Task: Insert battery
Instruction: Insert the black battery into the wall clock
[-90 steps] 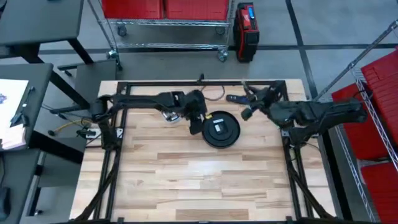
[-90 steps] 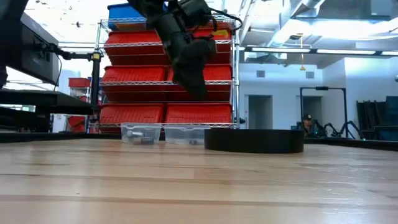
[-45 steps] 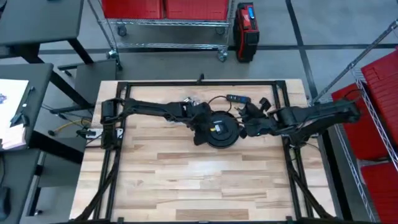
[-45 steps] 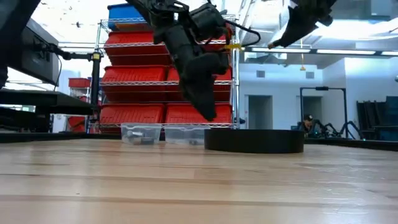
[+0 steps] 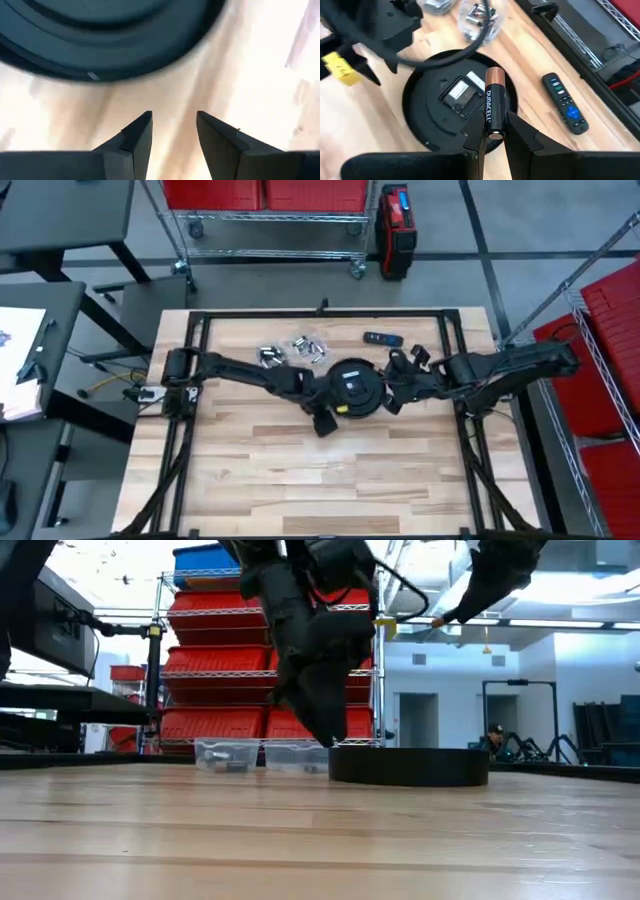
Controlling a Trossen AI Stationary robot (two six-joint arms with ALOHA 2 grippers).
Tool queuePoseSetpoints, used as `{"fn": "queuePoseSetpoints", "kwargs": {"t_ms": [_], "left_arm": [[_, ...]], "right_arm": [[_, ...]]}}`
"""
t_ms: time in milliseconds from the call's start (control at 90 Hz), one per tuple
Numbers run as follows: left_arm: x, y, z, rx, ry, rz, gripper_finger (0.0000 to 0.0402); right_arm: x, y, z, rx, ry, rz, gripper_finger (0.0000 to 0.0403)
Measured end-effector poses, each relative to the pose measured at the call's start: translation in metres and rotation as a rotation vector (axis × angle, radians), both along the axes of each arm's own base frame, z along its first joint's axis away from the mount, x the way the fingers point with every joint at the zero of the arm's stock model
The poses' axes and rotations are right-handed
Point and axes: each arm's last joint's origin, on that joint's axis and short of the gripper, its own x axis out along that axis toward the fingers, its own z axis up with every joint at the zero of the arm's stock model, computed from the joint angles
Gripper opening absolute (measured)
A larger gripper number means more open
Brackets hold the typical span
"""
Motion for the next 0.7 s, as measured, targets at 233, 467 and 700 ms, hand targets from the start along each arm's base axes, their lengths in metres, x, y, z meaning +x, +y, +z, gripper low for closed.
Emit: {"fn": "queuePoseSetpoints", "kwargs": {"t_ms": [233, 467, 700], "left_arm": [[0.008, 0.018, 0.028, 0.169, -0.119, 0.093, 0.0132], [0.011, 0.059, -0.002, 0.143, -0.042, 0.079, 0.0105], [0.003, 0.060, -0.010, 0.115, 0.080, 0.001, 0.0080]], "right_arm": [[0.000, 0.004, 0.001, -0.004, -0.001, 0.036, 0.0038], [0.002, 0.005, 0.002, 0.025, -0.042, 0.010, 0.0038], [0.003, 0.006, 0.002, 0.079, -0.075, -0.018, 0.0038]]}}
